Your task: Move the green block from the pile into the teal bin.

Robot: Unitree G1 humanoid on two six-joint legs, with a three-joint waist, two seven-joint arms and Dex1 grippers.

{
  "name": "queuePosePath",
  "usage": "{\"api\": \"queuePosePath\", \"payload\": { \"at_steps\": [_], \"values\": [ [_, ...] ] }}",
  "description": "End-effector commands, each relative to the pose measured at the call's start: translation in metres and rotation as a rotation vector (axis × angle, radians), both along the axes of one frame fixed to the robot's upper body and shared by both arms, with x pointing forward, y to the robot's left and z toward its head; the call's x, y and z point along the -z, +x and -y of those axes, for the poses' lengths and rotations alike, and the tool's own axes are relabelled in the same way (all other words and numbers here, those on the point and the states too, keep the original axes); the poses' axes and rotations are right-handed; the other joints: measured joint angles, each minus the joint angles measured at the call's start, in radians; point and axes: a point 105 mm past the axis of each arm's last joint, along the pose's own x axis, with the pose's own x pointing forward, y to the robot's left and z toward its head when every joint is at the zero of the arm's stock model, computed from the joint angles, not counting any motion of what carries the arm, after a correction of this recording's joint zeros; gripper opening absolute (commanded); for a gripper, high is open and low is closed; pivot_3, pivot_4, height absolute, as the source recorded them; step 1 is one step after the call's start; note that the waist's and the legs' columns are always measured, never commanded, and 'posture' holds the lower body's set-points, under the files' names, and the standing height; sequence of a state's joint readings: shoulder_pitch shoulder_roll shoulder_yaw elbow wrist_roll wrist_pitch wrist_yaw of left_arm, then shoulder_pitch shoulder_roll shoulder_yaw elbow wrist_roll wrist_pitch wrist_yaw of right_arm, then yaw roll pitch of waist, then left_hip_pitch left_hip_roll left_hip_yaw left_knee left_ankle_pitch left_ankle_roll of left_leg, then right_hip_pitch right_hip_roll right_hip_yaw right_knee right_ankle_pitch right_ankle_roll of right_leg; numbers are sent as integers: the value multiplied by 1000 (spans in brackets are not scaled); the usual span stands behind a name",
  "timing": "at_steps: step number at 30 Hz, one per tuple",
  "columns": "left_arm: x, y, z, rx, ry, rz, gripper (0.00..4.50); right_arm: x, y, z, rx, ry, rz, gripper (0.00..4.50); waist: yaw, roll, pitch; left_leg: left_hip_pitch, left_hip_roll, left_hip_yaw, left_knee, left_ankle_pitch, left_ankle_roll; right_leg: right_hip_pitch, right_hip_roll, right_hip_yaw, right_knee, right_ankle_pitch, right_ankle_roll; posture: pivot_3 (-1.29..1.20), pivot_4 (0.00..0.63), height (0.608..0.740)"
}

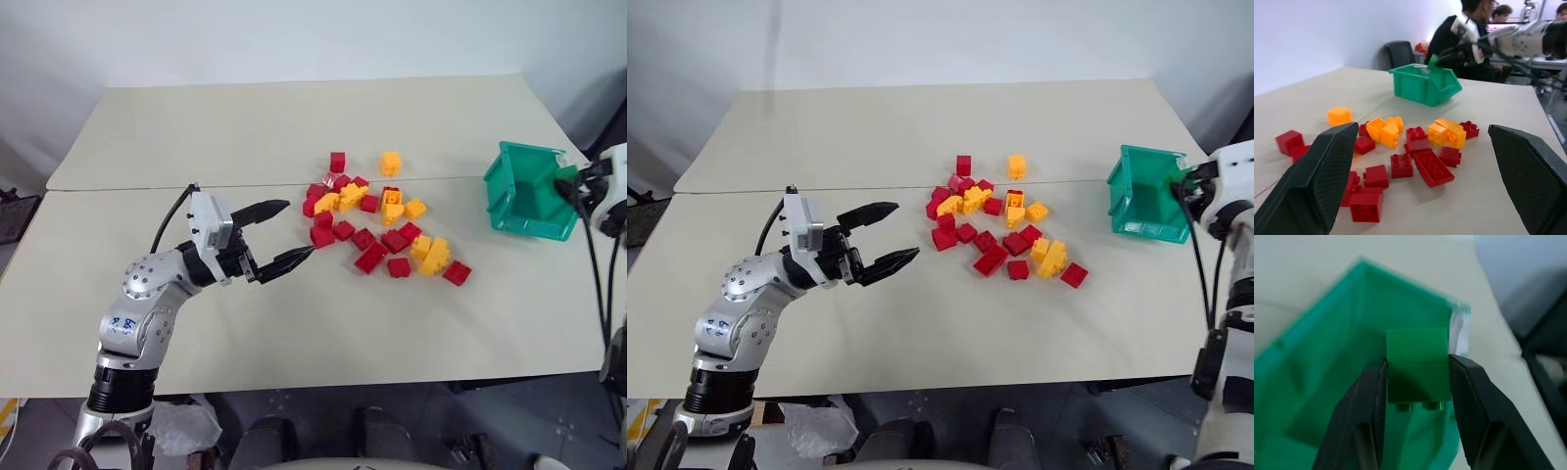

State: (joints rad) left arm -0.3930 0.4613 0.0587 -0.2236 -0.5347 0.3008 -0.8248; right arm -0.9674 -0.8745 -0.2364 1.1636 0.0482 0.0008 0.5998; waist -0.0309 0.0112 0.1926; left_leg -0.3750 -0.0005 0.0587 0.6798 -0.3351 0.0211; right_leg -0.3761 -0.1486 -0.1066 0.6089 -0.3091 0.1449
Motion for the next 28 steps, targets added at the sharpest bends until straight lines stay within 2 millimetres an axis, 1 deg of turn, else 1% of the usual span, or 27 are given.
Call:
{"api": "queuePosePath", "payload": {
  "at_steps": [1, 2, 3, 5, 6, 8, 9, 12, 13, 14, 15, 16, 17, 19, 21, 23, 25, 28],
  "values": [
    [-10, -2, -2, 4, 5, 58, 4500, -24, 6, -1, 25, 19, 94, 1841, 2, 0, 0, 0, 0, 0, 0, 0, 0, 0, 0, 0, 0, 0, 0, 0, 150, 740],
    [-10, -2, -4, -1, 8, 59, 4500, -24, 7, -3, 20, 25, 97, 2219, 3, 0, 0, 0, 0, 0, 0, 0, 0, 0, 0, 0, 0, 0, 0, 0, 150, 740],
    [-10, -2, -6, -9, 11, 59, 4500, -26, 7, -3, 24, 22, 106, 2441, 4, 0, 0, 0, 0, -1, 0, 0, 0, 0, 0, 0, 0, 0, 0, 0, 150, 740],
    [-9, -2, -9, -22, 12, 58, 4500, -26, 8, -7, -7, 32, 106, 3056, 7, 0, 0, 0, 0, -2, 0, 0, 0, 0, 0, 0, 0, 0, 0, 0, 150, 740],
    [-8, -2, -11, -31, 14, 57, 4500, -30, 8, -8, -16, 25, 127, 3508, 10, 0, 0, -1, 0, -4, 1, 0, 0, 0, 0, 0, 0, 0, 0, 0, 150, 740],
    [-5, -3, -17, -59, 24, 45, 4500, -38, 7, -13, -74, 24, 174, 4241, 13, 0, 0, -1, -1, -6, 1, 0, 0, 0, 0, 0, -1, 0, 0, 0, 150, 740],
    [-3, -4, -21, -71, 31, 39, 4500, -41, 6, -16, -100, 18, 196, 4477, 13, 0, 0, -2, -1, -7, 1, 0, 0, 0, 0, 0, -1, 0, 0, 0, 150, 740],
    [2, -5, -33, -112, 48, 25, 4500, -52, 1, -29, -235, 12, 259, 4477, 10, 0, 0, -1, 0, -8, 0, 0, 0, 0, 0, -1, -2, 0, 0, 0, 150, 740],
    [4, -6, -36, -121, 57, 21, 4500, -55, -1, -37, -307, 28, 275, 4477, 10, 0, 0, -1, 0, -8, 0, 0, 0, 0, 0, -1, -1, 0, 0, 0, 150, 740],
    [10, -7, -46, -151, 84, 8, 4500, -54, -8, -59, -497, 30, 288, 4477, 11, 0, 0, -2, -1, -8, 0, 0, 0, 0, 0, -1, -1, 0, 0, 0, 150, 740],
    [14, -8, -53, -173, 104, -2, 4500, -53, -16, -75, -637, 25, 296, 4477, 10, 0, 0, -2, -1, -8, 0, 0, 0, 0, 0, -1, -2, 0, 0, 0, 150, 740],
    [20, -8, -63, -215, 136, -14, 4500, -49, -25, -89, -755, 50, 293, 4477, 9, 0, 0, -1, 0, -9, 0, 0, 0, 1, 1, -1, -2, 0, 0, 0, 150, 740],
    [25, -10, -72, -250, 162, -29, 4500, -37, -35, -105, -866, 34, 254, 4477, 8, 0, 0, -1, 0, -9, 0, 0, 0, 1, 1, -1, -2, 0, 0, 0, 150, 740],
    [33, -11, -86, -308, 206, -41, 4500, -19, -52, -124, -983, 3, 201, 4477, 9, 0, 0, -1, 1, -11, -1, 0, 0, 1, 1, -2, -1, 0, 0, 0, 150, 740],
    [39, -15, -97, -350, 236, -47, 4500, -8, -68, -138, -1027, 42, 196, 4477, 16, 0, 0, -1, 0, -11, -1, 0, 0, 1, 0, -3, 0, 0, 0, 0, 150, 740],
    [44, -18, -107, -389, 256, -58, 4500, 13, -86, -150, -1074, 64, 138, 4477, 29, 0, 0, -1, 0, -11, 0, 0, 0, 1, -1, -2, -1, 0, 0, 0, 150, 740],
    [46, -21, -113, -417, 263, -61, 4500, 32, -102, -158, -1104, 52, 82, 4477, 41, 0, 0, -1, -1, -12, 0, 0, 0, 1, -1, -2, 0, 0, 0, 0, 150, 740],
    [48, -27, -119, -441, 259, -65, 4500, 51, -112, -160, -1073, 61, 72, 4477, 48, 0, 0, -1, -1, -11, 1, -1, 0, 2, -1, -1, -2, 0, 1, 0, 150, 740]
  ]
}}
